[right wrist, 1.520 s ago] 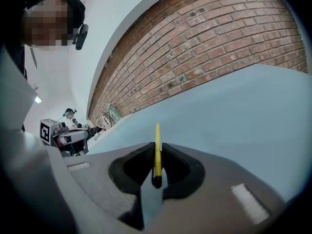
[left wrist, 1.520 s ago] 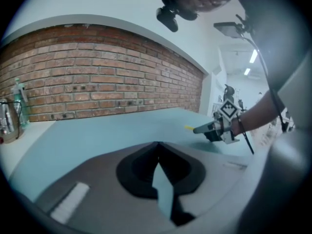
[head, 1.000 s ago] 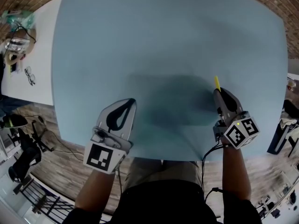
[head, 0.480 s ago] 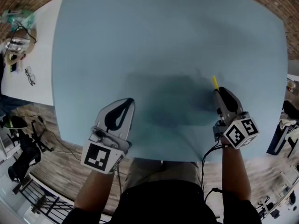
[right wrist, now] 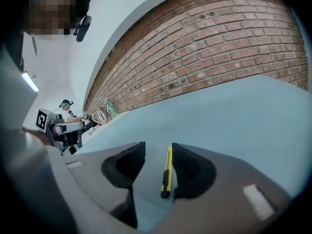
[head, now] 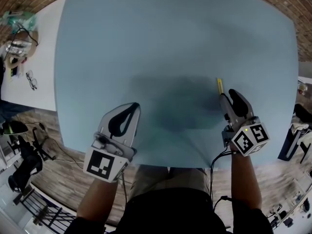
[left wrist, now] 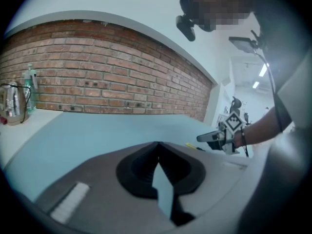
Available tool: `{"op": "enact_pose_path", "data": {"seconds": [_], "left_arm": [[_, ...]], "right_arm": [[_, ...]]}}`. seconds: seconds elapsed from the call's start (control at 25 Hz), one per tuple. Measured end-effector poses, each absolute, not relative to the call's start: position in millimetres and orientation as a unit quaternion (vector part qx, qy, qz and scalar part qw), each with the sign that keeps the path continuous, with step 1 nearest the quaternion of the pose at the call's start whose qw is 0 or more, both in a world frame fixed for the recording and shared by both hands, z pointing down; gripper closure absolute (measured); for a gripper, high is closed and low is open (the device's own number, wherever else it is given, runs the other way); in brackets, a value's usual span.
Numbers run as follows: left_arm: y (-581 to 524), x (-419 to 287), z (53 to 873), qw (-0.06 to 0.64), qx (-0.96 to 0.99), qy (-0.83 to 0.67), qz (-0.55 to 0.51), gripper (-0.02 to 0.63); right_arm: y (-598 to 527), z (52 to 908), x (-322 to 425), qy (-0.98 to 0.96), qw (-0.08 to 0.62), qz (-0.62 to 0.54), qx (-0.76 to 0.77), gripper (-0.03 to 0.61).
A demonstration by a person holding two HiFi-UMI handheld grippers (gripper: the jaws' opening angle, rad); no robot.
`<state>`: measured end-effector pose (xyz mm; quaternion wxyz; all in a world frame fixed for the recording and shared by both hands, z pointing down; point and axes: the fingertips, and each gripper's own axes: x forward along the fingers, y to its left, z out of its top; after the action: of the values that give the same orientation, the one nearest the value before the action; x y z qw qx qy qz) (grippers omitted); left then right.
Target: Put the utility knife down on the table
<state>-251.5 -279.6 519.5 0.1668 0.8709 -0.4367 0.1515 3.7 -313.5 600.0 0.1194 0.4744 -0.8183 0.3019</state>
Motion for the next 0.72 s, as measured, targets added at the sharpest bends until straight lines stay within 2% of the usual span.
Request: {"op": "enact_pose_path", "data": {"seconds": [0.72], "left_arm": [[-276, -260, 492, 0.127, 0.885, -0.425, 0.140, 0.611]], "right_arm": [[-310, 558, -1, -0.824, 0.107, 0.271, 0.486, 0.405]]}}
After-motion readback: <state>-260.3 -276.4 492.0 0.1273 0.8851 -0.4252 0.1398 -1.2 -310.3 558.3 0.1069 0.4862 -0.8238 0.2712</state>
